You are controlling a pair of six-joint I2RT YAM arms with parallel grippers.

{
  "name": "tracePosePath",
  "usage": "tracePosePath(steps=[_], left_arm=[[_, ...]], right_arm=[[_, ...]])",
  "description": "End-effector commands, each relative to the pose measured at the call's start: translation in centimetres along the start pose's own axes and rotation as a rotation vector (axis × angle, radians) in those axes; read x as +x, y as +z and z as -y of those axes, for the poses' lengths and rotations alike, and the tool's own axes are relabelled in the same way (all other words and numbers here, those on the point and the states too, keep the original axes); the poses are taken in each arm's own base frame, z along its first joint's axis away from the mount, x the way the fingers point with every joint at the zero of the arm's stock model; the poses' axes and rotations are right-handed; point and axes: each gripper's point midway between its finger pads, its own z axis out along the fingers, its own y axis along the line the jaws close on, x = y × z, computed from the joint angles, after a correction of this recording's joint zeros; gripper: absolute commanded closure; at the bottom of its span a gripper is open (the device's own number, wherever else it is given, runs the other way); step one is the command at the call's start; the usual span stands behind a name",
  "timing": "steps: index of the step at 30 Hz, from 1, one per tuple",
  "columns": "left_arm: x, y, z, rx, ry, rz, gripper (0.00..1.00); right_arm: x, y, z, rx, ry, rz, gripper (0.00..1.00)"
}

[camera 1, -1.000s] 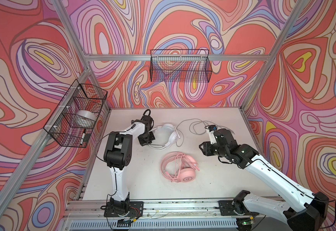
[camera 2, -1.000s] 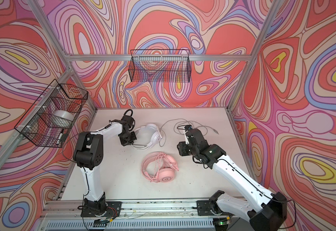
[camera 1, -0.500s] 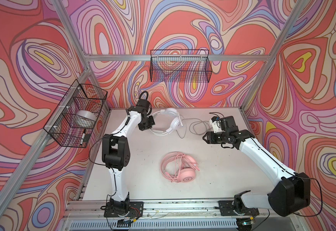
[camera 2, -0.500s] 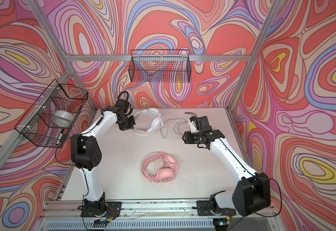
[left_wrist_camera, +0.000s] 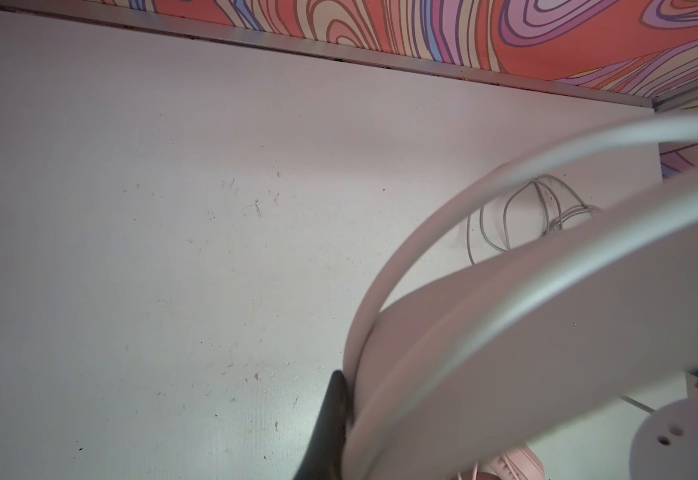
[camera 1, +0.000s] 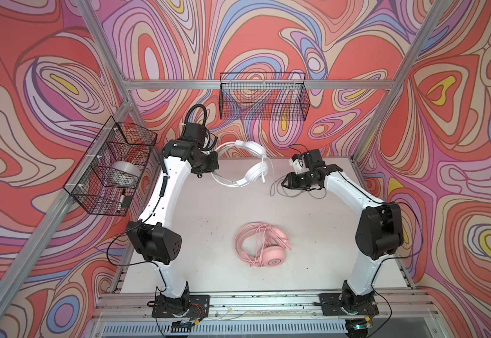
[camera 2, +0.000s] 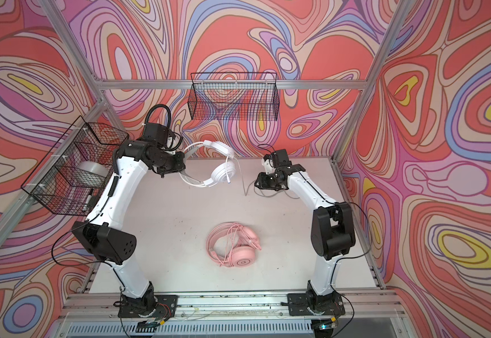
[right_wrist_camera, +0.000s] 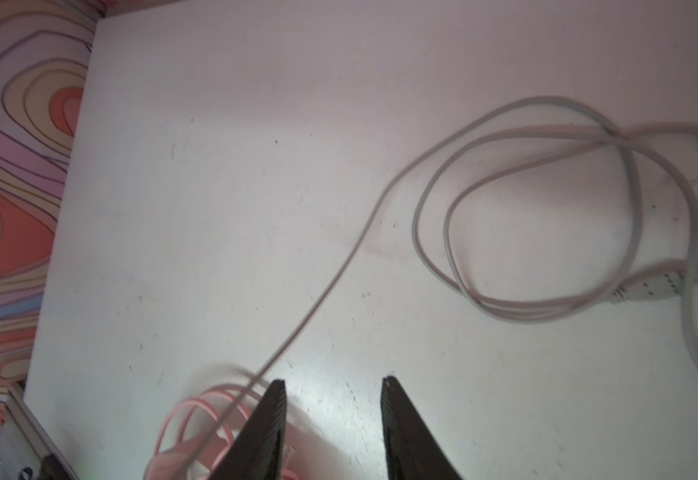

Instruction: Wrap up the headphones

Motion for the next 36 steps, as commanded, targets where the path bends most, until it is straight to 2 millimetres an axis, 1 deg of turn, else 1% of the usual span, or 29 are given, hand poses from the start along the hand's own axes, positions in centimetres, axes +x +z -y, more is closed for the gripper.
tracePosePath(steps=[1, 3, 5, 7, 10, 13, 17, 19, 22, 26, 28, 31, 34, 36], left_arm=[[1.1, -1.2, 0.1, 0.023, 0.022, -0.019, 1.00], [1.5, -0.8, 0.0, 0.028, 0.013, -0.030, 1.00], [1.9, -0.5, 0.1, 0.038, 0.004, -0.042, 1.00], [2.1, -0.4, 0.1, 0.038, 0.001, -0.043, 1.00], [2.1, -0.6, 0.0, 0.035, 0.003, -0.036, 1.00], [2.0, -0.8, -0.1, 0.031, 0.002, -0.034, 1.00], [2.0, -1.3, -0.2, 0.029, -0.001, -0.027, 1.00], [2.1, -1.4, -0.3, 0.024, -0.001, -0.026, 1.00], [2.3, -1.3, -0.6, 0.012, -0.005, -0.032, 1.00], [2.6, -1.1, -0.8, 0.008, -0.013, -0.036, 1.00], [2.8, -0.8, -1.0, 0.001, -0.025, -0.041, 1.00], [3.1, 0.0, -1.1, 0.003, -0.034, -0.053, 1.00], [3.6, 1.2, -1.3, 0.001, -0.043, -0.075, 1.00], [4.0, 2.1, -1.5, -0.002, -0.047, -0.091, 1.00]], right_arm=[[-0.9, 3.0, -1.1, -0.061, 0.010, -0.021, 0.61], [-1.1, 5.2, -1.3, -0.075, 0.017, -0.038, 0.62], [-0.9, 7.8, -1.5, -0.072, 0.019, -0.080, 0.66], [-0.7, 9.9, -1.4, -0.050, 0.015, -0.100, 0.68], [-0.3, 12.5, -1.6, -0.045, 0.026, -0.112, 0.72], [0.1, 14.1, -1.0, -0.010, 0.047, -0.121, 0.74], [1.1, 15.3, 0.8, 0.058, 0.072, -0.142, 0.77], [2.0, 15.6, 1.8, 0.101, 0.079, -0.171, 0.83], [3.6, 15.5, 3.6, 0.185, 0.082, -0.207, 0.87], [5.0, 14.5, 6.2, 0.275, 0.105, -0.219, 0.89], [5.4, 13.3, 8.2, 0.341, 0.127, -0.217, 0.93], [6.2, 11.4, 10.4, 0.396, 0.165, -0.211, 0.97], [7.0, 8.9, 12.3, 0.464, 0.199, -0.192, 0.98], [7.9, 7.4, 13.2, 0.487, 0.232, -0.179, 0.99]])
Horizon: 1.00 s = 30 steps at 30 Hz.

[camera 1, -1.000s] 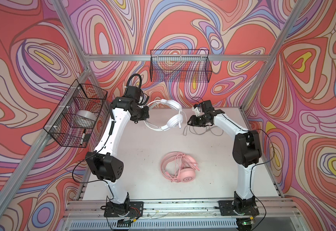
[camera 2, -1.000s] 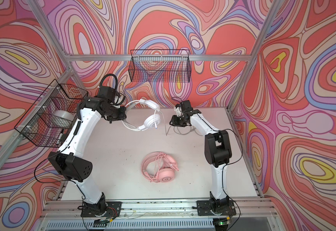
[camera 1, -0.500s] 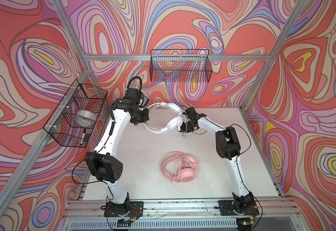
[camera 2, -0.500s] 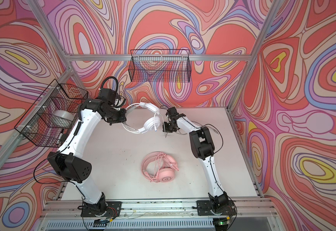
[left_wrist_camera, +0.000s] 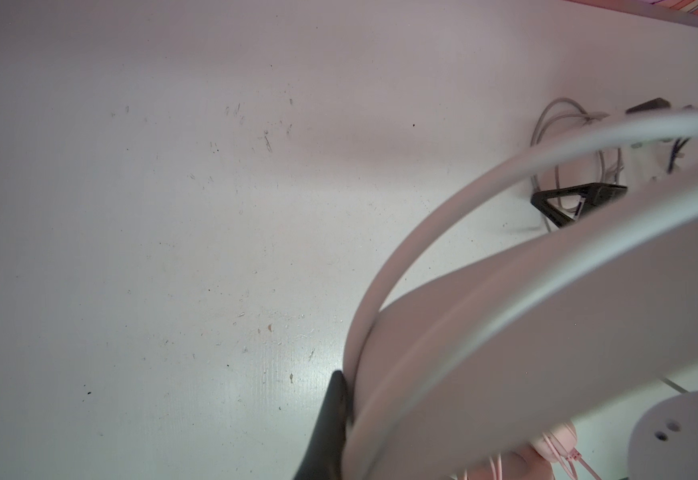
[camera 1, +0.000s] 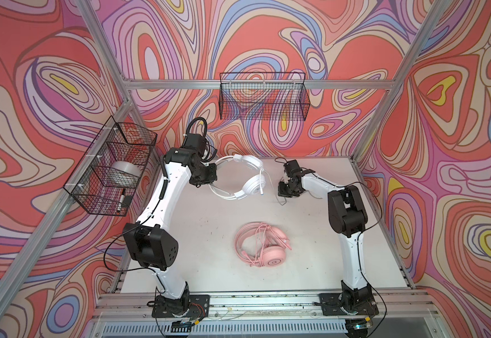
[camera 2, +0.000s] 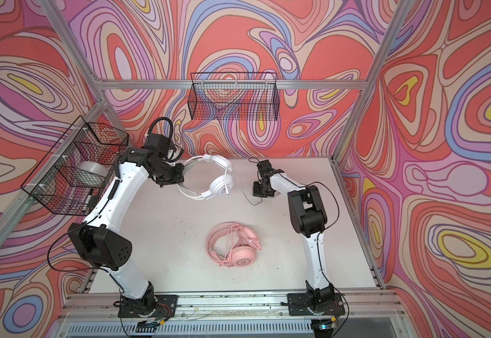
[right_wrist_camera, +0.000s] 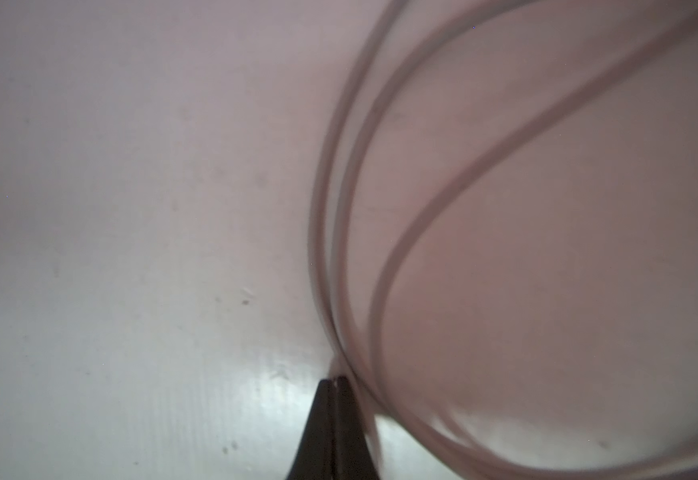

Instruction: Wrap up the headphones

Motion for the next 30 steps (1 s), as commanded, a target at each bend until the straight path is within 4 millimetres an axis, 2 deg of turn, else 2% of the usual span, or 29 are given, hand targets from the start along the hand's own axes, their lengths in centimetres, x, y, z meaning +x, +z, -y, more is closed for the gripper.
tracePosePath(steps=[1, 4, 7, 11, 14, 18, 21, 23, 27, 30], left_arm=[[-0.5, 0.3, 0.4, 0.039, -0.023, 0.024, 1.00], [-0.2, 1.8, 0.5, 0.049, -0.029, -0.001, 1.00], [0.0, 3.3, 0.3, 0.048, -0.028, -0.033, 1.00], [0.2, 4.9, -0.2, 0.024, -0.015, -0.061, 1.00], [0.3, 5.9, -0.6, 0.005, -0.002, -0.080, 1.00], [0.3, 7.0, -0.6, 0.004, 0.005, -0.103, 1.00], [0.2, 7.4, -0.6, 0.007, 0.006, -0.107, 1.00], [-0.1, 7.6, -0.5, 0.008, 0.005, -0.105, 1.00], [-1.4, 7.3, -0.3, 0.003, 0.000, -0.070, 1.00], [-2.7, 7.0, -0.2, -0.008, -0.003, -0.044, 1.00]], right_arm=[[2.9, -0.9, 4.9, 0.147, 0.078, -0.034, 0.99], [4.8, -2.3, 6.5, 0.190, 0.119, -0.031, 0.99], [6.6, -3.5, 7.3, 0.200, 0.159, -0.020, 0.99], [6.8, -6.0, 6.2, 0.122, 0.168, 0.042, 0.96], [5.6, -8.4, 5.3, 0.081, 0.095, 0.114, 0.85], [3.1, -11.5, 4.0, 0.052, -0.080, 0.222, 0.64], [2.4, -12.6, 2.6, 0.009, -0.281, 0.253, 0.57], [3.1, -12.6, 1.5, -0.043, -0.445, 0.226, 0.55], [4.3, -12.2, 0.9, -0.073, -0.703, 0.183, 0.54], [6.1, -11.8, 0.1, -0.155, -0.883, 0.107, 0.53]])
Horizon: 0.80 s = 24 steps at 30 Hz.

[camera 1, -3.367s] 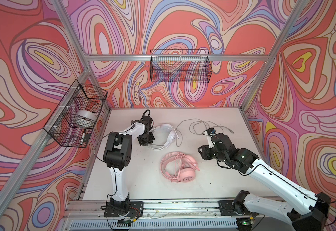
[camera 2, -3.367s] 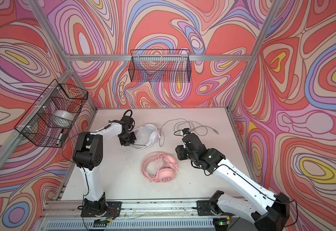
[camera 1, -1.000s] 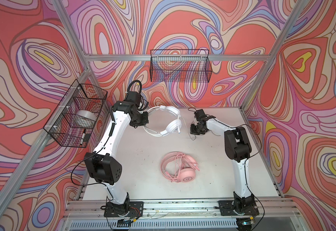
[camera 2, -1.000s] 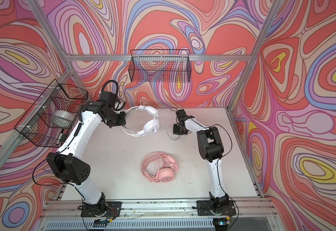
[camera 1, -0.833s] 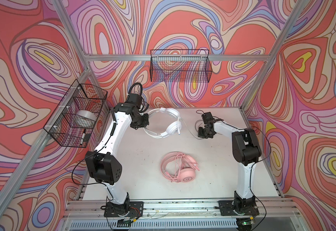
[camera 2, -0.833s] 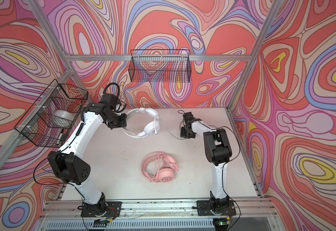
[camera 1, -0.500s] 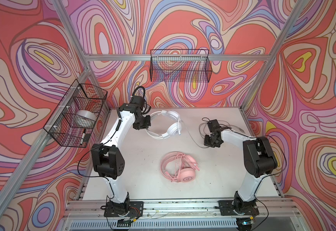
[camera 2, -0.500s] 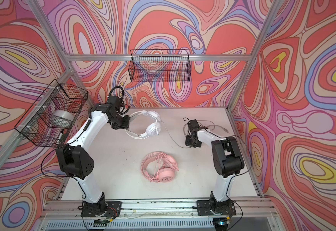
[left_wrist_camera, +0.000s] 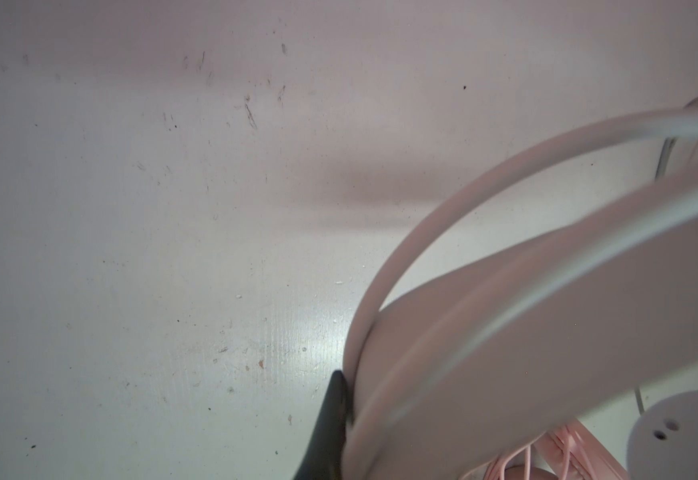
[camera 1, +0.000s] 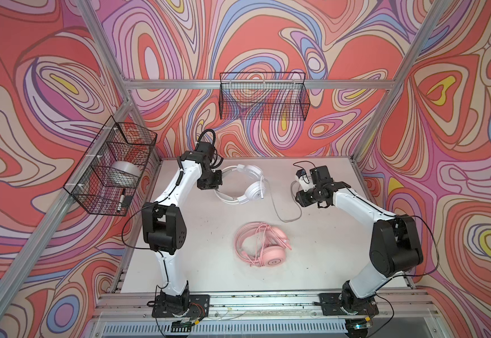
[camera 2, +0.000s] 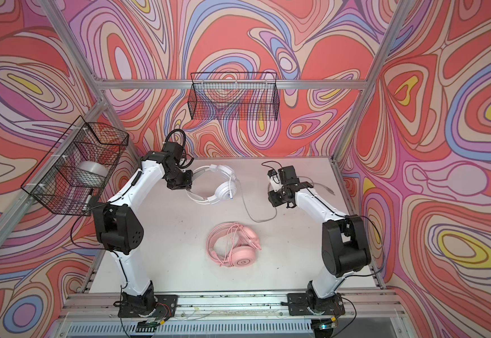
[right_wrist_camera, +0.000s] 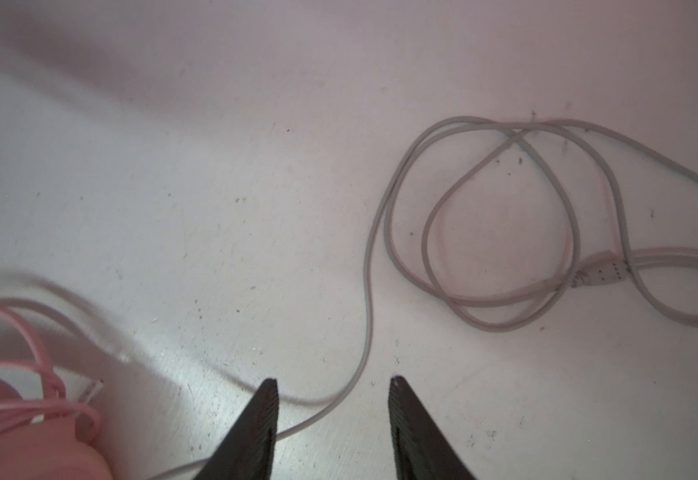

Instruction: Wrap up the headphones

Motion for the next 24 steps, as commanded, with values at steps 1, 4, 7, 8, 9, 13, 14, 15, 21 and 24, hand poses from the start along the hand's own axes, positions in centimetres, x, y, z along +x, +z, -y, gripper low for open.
tracePosePath(steps=[1, 4, 7, 8, 9, 13, 14, 15, 21, 24], left_arm=[[-2.7, -1.7, 0.8, 0.027, -0.001, 0.080, 1.00], [-3.8, -2.2, 1.2, 0.032, -0.002, 0.099, 1.00], [-4.7, -2.5, 1.4, 0.033, -0.009, 0.117, 1.00], [-4.9, -2.6, 1.5, 0.037, -0.012, 0.121, 1.00], [-5.1, -2.6, 1.6, 0.039, -0.014, 0.123, 1.00], [-5.4, -2.7, 1.9, 0.050, -0.022, 0.122, 1.00], [-5.4, -2.8, 1.9, 0.049, -0.022, 0.123, 1.00], [-5.4, -2.9, 1.8, 0.046, -0.021, 0.125, 1.00], [-5.4, -3.1, 1.5, 0.024, -0.018, 0.126, 1.00], [-5.5, -3.2, 1.4, 0.017, -0.019, 0.127, 1.00]], right_arm=[[0.8, 0.5, -1.9, -0.127, -0.285, -0.046, 0.53], [1.7, 1.3, -1.8, -0.134, -0.348, -0.084, 0.53], [2.7, 2.3, -2.3, -0.168, -0.392, -0.092, 0.53], [2.9, 2.6, -2.4, -0.178, -0.399, -0.088, 0.53], [3.0, 2.8, -2.7, -0.191, -0.409, -0.080, 0.53], [3.6, 4.7, -2.9, -0.212, -0.424, -0.067, 0.54], [3.7, 5.0, -3.1, -0.225, -0.432, -0.064, 0.54], [3.8, 5.3, -3.3, -0.240, -0.440, -0.065, 0.54], [5.9, 7.2, -3.6, -0.292, -0.480, -0.127, 0.58], [6.7, 7.9, -3.2, -0.282, -0.484, -0.163, 0.59]])
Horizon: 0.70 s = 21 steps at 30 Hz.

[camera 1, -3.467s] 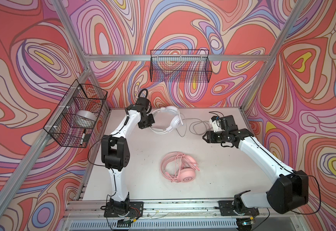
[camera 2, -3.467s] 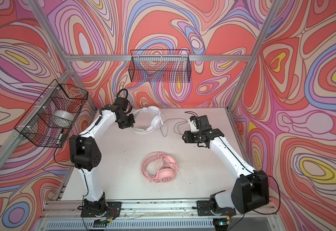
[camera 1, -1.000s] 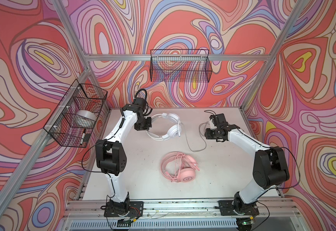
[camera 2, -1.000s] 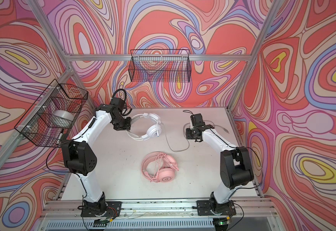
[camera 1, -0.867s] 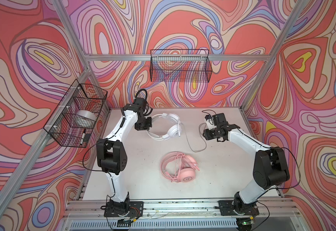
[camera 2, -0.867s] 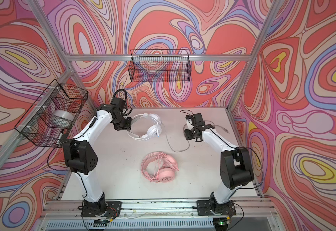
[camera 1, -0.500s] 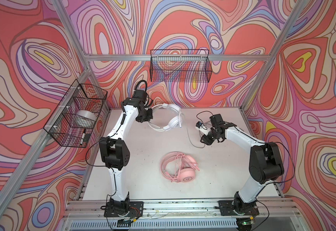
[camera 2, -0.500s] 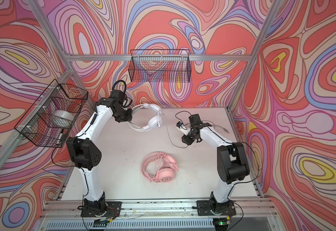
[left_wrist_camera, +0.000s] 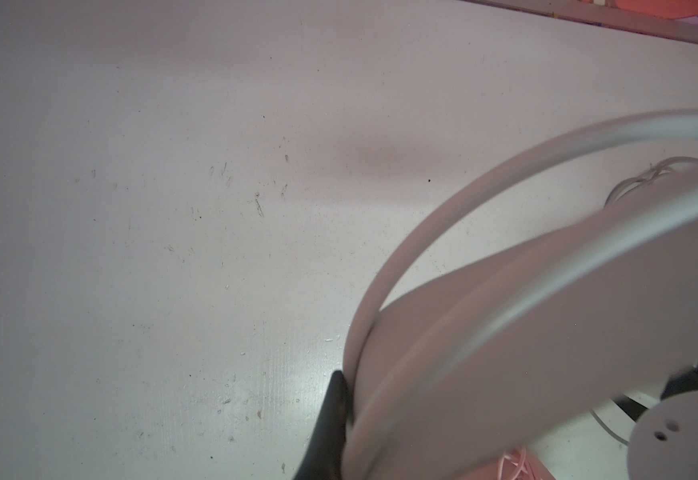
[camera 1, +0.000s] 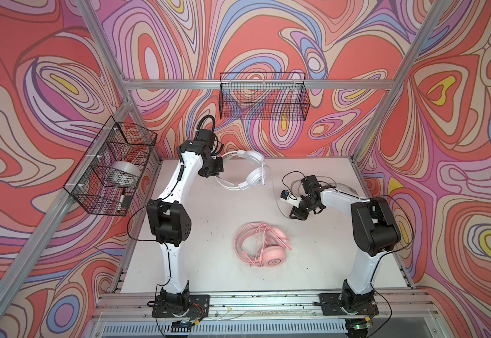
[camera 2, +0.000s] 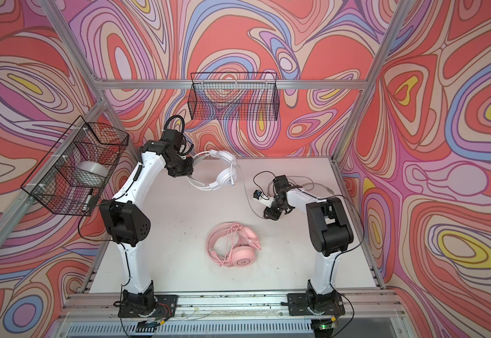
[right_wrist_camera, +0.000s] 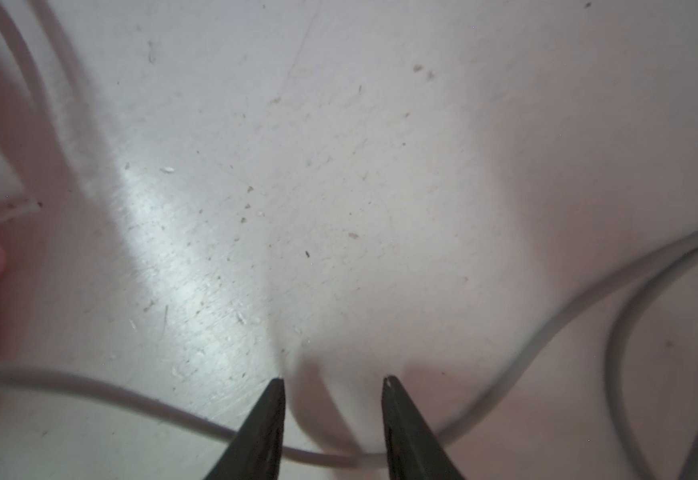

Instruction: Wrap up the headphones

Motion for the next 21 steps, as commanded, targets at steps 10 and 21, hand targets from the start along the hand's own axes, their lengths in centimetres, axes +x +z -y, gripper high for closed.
tracePosePath(steps=[10, 21], left_arm=[[-1.2, -1.3, -0.2, -0.009, -0.015, 0.028, 1.00], [-0.7, -0.8, -0.4, -0.018, -0.015, 0.008, 1.00]], right_arm=[[0.5, 1.1, -0.6, -0.036, -0.025, 0.006, 0.57], [-3.2, -4.3, 3.1, 0.070, 0.112, 0.221, 0.47]])
